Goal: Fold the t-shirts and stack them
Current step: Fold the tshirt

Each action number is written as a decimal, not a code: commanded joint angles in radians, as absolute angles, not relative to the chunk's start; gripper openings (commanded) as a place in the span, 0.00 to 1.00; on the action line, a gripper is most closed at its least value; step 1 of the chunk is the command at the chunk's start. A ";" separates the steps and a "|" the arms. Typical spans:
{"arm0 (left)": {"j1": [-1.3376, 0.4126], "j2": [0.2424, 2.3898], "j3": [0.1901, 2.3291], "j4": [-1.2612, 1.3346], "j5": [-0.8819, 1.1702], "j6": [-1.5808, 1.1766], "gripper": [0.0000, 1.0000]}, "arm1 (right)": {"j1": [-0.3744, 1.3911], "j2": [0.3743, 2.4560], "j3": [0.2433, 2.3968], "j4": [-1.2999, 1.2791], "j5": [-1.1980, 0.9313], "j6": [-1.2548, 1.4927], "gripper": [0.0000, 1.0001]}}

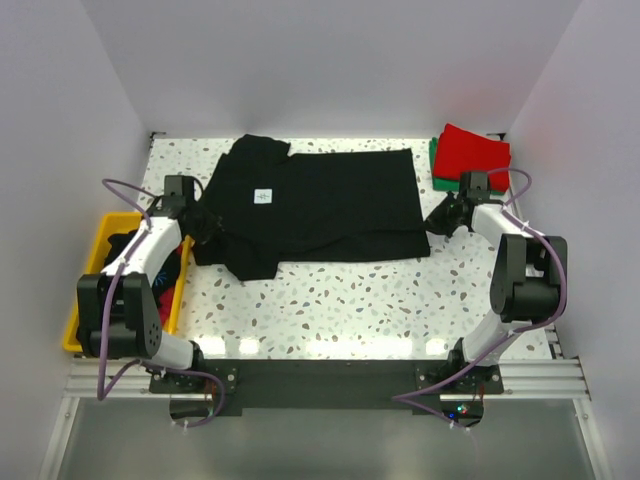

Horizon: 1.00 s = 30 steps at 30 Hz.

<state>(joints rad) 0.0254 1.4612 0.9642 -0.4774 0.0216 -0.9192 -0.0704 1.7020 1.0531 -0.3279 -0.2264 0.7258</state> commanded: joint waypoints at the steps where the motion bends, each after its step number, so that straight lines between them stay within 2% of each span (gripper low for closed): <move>1: 0.043 1.470 1.014 -0.445 0.003 -0.890 0.00 | -0.071 1.695 1.086 -0.296 -0.219 0.744 0.00; 30: 0.055 1.604 1.094 -0.416 0.028 -0.865 0.01 | -0.123 1.739 1.098 -0.250 -0.253 0.770 0.00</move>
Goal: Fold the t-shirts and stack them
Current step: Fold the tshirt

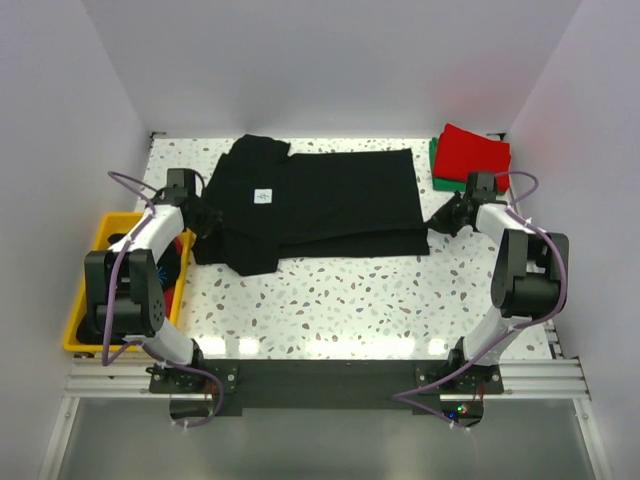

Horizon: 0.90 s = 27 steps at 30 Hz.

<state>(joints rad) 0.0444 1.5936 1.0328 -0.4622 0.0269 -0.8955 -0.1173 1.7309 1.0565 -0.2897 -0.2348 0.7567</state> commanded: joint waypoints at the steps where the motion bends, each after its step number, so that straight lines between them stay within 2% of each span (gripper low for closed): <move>1: 0.054 1.609 1.097 -0.417 0.031 -0.864 0.01 | -0.124 1.743 1.100 -0.250 -0.253 0.770 0.00; 12: 0.055 1.667 1.138 -0.410 0.035 -0.858 0.02 | -0.123 1.798 1.170 -0.262 -0.282 0.762 0.00; 16: 0.055 1.693 1.152 -0.373 0.061 -0.844 0.06 | -0.123 1.825 1.190 -0.261 -0.293 0.756 0.00; 18: 0.055 1.710 1.163 -0.364 0.066 -0.838 0.13 | -0.123 1.853 1.213 -0.265 -0.304 0.746 0.01; 20: 0.057 1.729 1.181 -0.350 0.072 -0.822 0.21 | -0.123 1.870 1.236 -0.282 -0.313 0.723 0.12; 21: 0.060 1.733 1.187 -0.348 0.083 -0.815 0.25 | -0.123 1.879 1.256 -0.291 -0.314 0.715 0.28; 22: 0.060 1.735 1.189 -0.341 0.090 -0.802 0.43 | -0.123 1.878 1.264 -0.308 -0.305 0.706 0.36; 24: 0.063 1.726 1.192 -0.344 0.103 -0.795 0.55 | -0.123 1.859 1.279 -0.331 -0.285 0.678 0.48; 25: 0.063 1.714 1.186 -0.334 0.103 -0.789 0.64 | -0.123 1.847 1.276 -0.347 -0.276 0.670 0.55; 27: 0.064 1.672 1.155 -0.327 0.100 -0.790 0.71 | -0.120 1.792 1.250 -0.354 -0.241 0.652 0.56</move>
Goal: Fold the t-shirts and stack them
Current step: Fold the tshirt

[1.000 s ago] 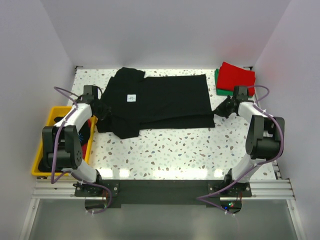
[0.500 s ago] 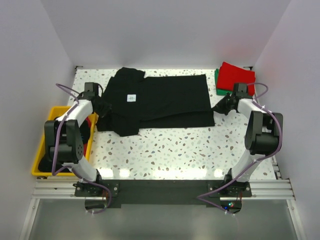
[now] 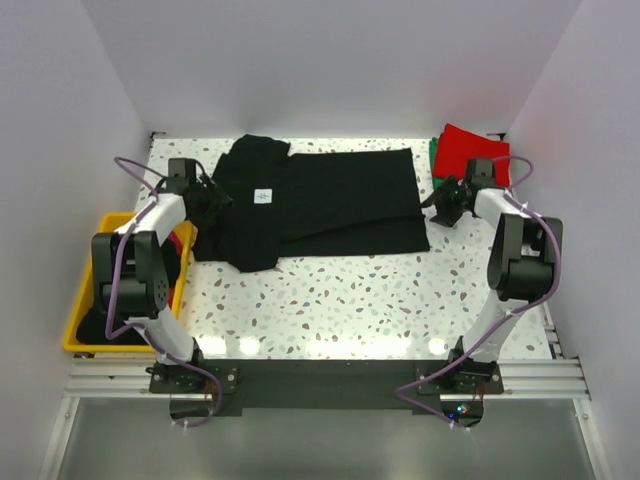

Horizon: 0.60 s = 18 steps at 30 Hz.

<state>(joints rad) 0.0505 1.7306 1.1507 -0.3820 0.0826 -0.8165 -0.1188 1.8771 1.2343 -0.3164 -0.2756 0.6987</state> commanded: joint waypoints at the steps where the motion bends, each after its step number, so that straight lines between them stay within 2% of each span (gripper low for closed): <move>1: 0.064 1.655 1.144 -0.325 0.100 -0.790 0.73 | -0.112 1.772 1.237 -0.362 -0.227 0.647 0.56; 11: 0.058 1.350 0.817 -0.354 -0.069 -0.887 0.73 | -0.008 1.481 0.864 -0.292 -0.095 0.659 0.50; 15: 0.038 1.266 0.732 -0.365 -0.144 -0.923 0.65 | 0.021 1.445 0.784 -0.249 -0.071 0.678 0.49; 18: 0.034 1.244 0.686 -0.365 -0.170 -0.957 0.63 | 0.023 1.463 0.758 -0.215 -0.080 0.696 0.48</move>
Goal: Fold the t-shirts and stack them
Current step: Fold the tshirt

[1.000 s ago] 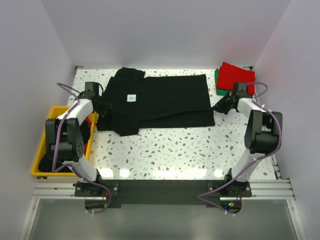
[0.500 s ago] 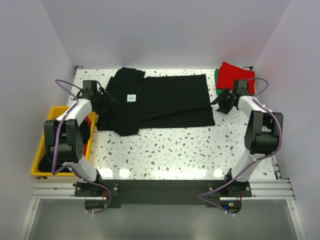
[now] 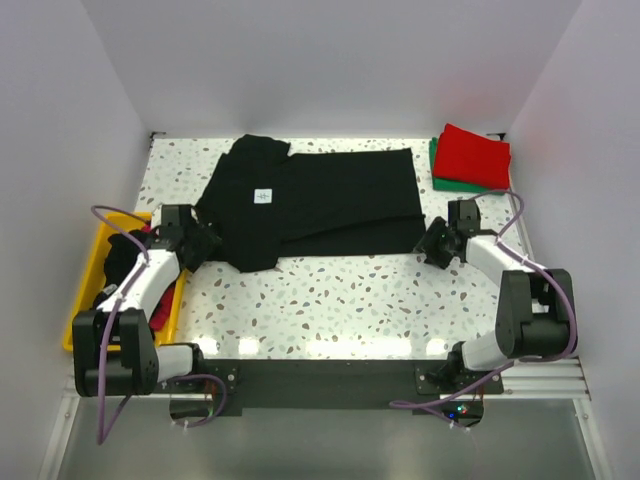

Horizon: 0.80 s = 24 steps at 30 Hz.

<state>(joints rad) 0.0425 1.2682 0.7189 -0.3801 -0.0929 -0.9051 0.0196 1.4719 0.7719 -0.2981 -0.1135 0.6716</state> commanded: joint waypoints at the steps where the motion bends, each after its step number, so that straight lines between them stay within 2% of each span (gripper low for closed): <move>1: 0.032 1.247 0.684 -0.362 -0.169 -0.962 0.63 | 0.023 1.471 0.758 -0.200 -0.083 0.699 0.48; 10: 0.035 1.341 0.721 -0.356 -0.184 -0.980 0.57 | 0.023 1.574 0.781 -0.161 -0.080 0.719 0.48; 17: 0.034 1.351 0.713 -0.354 -0.199 -0.971 0.57 | 0.021 1.611 0.802 -0.152 -0.057 0.726 0.46; 19: 0.035 1.347 0.719 -0.360 -0.202 -0.963 0.57 | 0.021 1.615 0.807 -0.155 -0.037 0.726 0.42; 24: 0.034 1.333 0.726 -0.376 -0.225 -0.945 0.54 | 0.021 1.626 0.844 -0.201 0.000 0.710 0.10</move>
<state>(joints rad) 0.0372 1.3499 0.6861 -0.3832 -0.1783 -0.9585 0.0196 1.6066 0.8013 -0.1703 -0.0662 0.7189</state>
